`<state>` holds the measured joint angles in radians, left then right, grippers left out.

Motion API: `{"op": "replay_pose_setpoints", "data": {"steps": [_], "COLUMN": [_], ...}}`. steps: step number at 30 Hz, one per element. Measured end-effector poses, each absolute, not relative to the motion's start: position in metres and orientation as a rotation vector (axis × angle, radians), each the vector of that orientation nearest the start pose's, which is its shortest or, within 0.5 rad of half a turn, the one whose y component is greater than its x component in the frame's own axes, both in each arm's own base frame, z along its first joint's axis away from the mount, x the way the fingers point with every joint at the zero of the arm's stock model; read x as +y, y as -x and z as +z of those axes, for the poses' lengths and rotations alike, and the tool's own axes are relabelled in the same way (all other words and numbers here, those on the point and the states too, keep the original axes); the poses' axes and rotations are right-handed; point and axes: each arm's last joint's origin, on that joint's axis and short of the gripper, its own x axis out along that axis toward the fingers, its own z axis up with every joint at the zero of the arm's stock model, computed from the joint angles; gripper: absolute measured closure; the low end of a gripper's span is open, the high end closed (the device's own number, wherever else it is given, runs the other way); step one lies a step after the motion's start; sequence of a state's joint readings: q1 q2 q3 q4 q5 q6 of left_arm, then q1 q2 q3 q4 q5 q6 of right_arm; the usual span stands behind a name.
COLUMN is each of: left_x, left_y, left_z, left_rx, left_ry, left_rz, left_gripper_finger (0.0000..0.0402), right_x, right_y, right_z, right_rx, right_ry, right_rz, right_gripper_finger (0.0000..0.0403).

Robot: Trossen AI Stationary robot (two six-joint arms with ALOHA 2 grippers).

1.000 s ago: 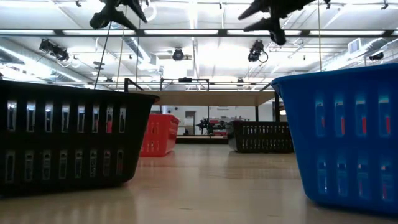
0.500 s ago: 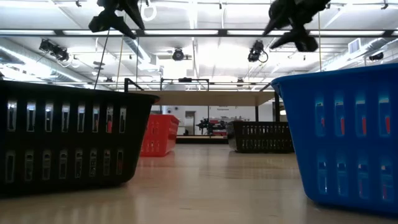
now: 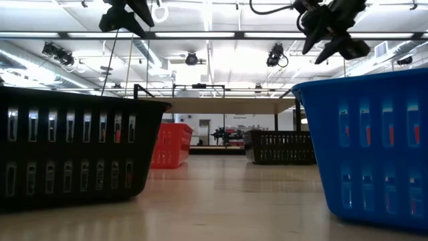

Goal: Stack baskets on shelf by color
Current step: Put the top left black bin on the shelf

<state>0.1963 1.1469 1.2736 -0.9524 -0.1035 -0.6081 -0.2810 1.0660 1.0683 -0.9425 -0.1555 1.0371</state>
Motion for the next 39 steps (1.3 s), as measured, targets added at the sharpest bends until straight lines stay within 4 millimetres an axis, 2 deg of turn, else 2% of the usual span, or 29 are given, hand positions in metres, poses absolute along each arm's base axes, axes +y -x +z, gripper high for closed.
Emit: {"op": "replay_pose_setpoints", "data": {"steps": [5,9,14,24,30,35,39], "left_x": [0.046,0.047,0.048,0.048,0.048,0.048,0.051], "left_y": [-0.220,-0.234,-0.241,-0.242,-0.241,-0.240,-0.239], "left_z": [0.353,0.339,0.331,0.328,0.325,0.313,0.297], "left_rx": [0.796,0.880,0.919,0.945,0.983,1.139,1.290], "left_ry": [0.540,0.549,0.553,0.601,0.563,0.474,0.596], "left_rz": [0.508,0.495,0.497,0.489,0.491,0.460,0.596], "left_gripper_finger": [0.0221,0.0221,0.0218,0.0223,0.0224,0.0223,0.0217], "right_x": [-0.049,-0.048,-0.045,-0.038,-0.034,-0.032,-0.032], "right_y": [-0.186,-0.183,-0.174,-0.143,-0.123,-0.115,-0.112], "right_z": [0.316,0.316,0.315,0.318,0.319,0.323,0.325], "right_rx": [0.803,0.826,0.885,0.985,1.042,1.007,0.974], "right_ry": [-1.162,-1.146,-1.109,-1.027,-0.922,-0.890,-0.903], "right_rz": [-0.599,-0.598,-0.606,-0.647,-0.687,-0.685,-0.698], "right_gripper_finger": [0.0237,0.0237,0.0237,0.0237,0.0237,0.0237,0.0237]}}
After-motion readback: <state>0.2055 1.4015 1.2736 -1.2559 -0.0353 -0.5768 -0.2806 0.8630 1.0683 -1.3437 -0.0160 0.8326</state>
